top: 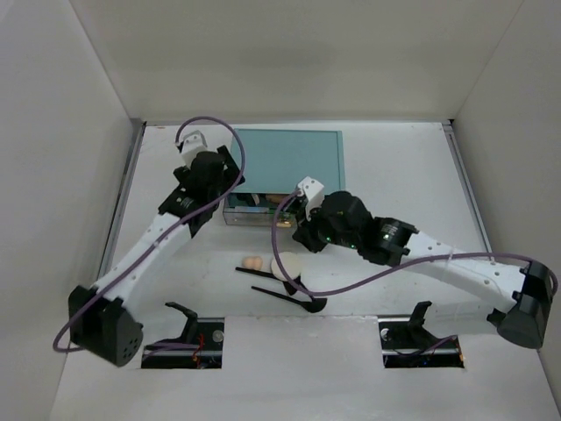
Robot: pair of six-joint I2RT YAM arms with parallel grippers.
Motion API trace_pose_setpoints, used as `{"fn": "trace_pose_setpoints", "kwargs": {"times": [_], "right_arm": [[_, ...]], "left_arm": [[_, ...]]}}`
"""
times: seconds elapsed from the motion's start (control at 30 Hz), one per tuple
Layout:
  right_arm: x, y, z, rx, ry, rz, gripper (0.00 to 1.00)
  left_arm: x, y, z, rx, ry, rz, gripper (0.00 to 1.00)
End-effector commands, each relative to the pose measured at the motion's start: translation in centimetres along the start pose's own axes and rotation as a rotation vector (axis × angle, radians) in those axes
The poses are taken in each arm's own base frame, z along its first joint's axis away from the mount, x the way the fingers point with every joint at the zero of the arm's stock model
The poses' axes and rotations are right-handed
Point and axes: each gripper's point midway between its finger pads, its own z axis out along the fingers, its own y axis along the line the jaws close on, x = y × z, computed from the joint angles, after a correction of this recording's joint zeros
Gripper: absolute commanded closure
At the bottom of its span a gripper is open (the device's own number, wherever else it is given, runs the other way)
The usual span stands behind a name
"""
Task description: Organize the makeup
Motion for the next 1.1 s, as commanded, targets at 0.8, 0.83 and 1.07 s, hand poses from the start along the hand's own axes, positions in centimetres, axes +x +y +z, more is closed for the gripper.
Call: {"fn": "trace_pose_setpoints", "kwargs": {"times": [0.8, 0.83, 1.07], "right_arm": [[-5.3, -15.3, 10.6, 0.757, -0.505, 0.373, 0.75], [-5.5, -15.6, 10.6, 0.774, -0.527, 0.381, 0.74], [-4.5, -15.6, 11.5, 0.783, -0.498, 0.327, 0.42]], "left_arm": [[5.0, -4.9, 11.8, 0.159, 0.117, 0.161, 0.85], [5.1, -4.9, 11.8, 0.158, 0.119, 0.162, 0.86], [4.9, -5.2, 11.7, 0.154, 0.124, 0.163, 0.88]]}}
